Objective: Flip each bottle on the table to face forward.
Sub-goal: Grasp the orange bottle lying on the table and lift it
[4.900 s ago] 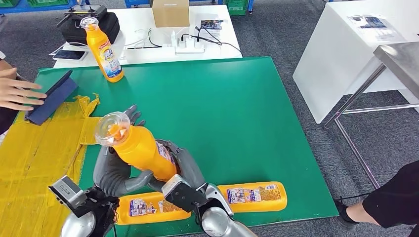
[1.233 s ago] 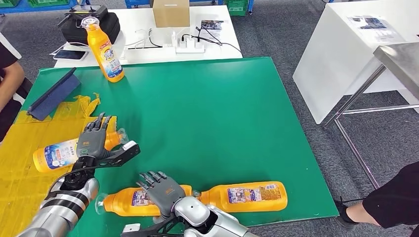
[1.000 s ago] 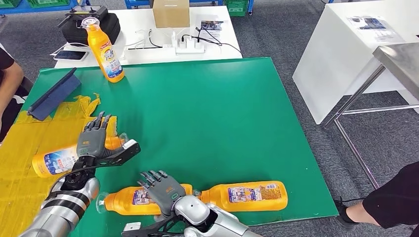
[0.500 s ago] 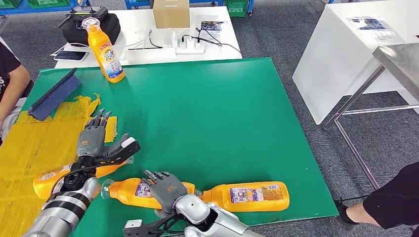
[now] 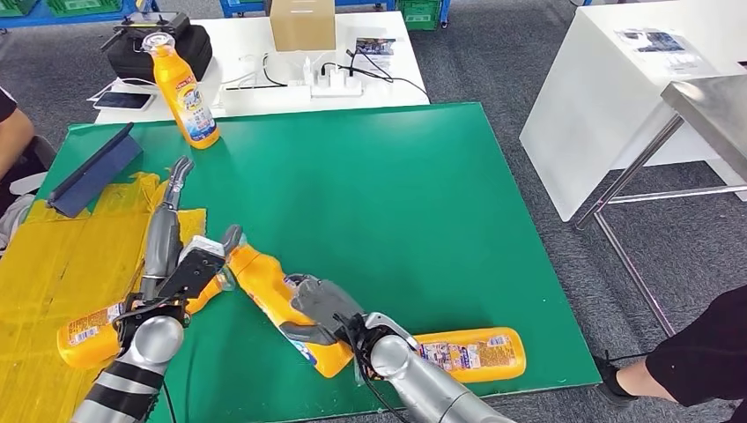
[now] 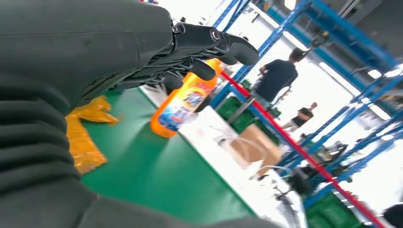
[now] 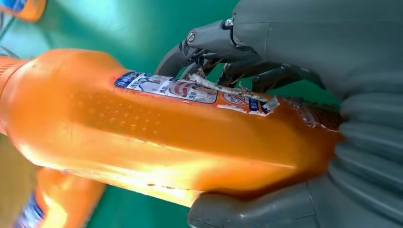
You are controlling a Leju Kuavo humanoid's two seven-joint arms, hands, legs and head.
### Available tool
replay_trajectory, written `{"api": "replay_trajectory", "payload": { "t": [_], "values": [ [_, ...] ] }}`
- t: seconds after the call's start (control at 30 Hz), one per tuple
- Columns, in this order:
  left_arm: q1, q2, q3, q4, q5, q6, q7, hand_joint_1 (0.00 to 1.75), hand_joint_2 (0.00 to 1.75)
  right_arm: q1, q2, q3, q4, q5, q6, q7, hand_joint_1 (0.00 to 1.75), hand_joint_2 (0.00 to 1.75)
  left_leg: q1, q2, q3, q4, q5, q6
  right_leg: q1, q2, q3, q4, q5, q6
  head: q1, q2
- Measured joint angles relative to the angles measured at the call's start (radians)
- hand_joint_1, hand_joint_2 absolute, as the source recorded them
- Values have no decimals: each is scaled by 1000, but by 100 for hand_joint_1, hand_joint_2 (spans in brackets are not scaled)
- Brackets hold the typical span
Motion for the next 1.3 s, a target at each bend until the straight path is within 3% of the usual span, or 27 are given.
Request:
{"api": "replay_trajectory", "payload": {
  "t": [0.17,0.37,0.47,0.67,0.73,0.97,1.17,1.3],
  "values": [
    [22,0,-8,-72,26,-7,-3,0,175,16,2,-51,-7,-15,-11,0,175,175,1,0,0,0,0,0,0,0,-2,0,-1,0,0,0],
    [52,0,-9,-135,132,-56,-15,0,175,53,4,-85,-50,-38,-117,-16,175,175,1,-1,-1,0,-1,0,0,0,-8,0,-1,-1,0,0],
    [81,0,-9,-174,258,-149,-10,0,175,97,3,-102,-119,-16,-224,-55,175,175,0,-1,-5,0,0,0,0,0,-7,0,-1,0,0,0],
    [118,0,-2,-226,556,-424,23,0,175,172,2,-138,-283,80,-452,-159,175,175,0,-1,-8,0,1,1,0,0,-6,0,1,1,0,0],
    [123,1,-2,-234,588,-465,28,0,175,187,2,-145,-327,114,-509,-191,175,175,0,0,-9,0,1,1,0,0,-7,0,1,1,0,0],
    [126,1,-1,-246,603,-486,31,0,175,215,0,-158,-399,141,-545,-207,175,175,0,0,-9,0,1,1,0,0,-7,0,1,1,0,0],
    [118,1,-14,-248,610,-535,37,0,175,224,-1,-160,-445,291,-715,-259,175,175,0,0,-9,0,1,1,0,0,-7,0,1,1,0,0],
    [106,1,-35,-248,621,-554,44,0,175,224,-4,-158,-472,382,-768,-259,175,175,0,0,-9,0,1,1,0,0,-7,0,1,1,0,0]
  ]
}}
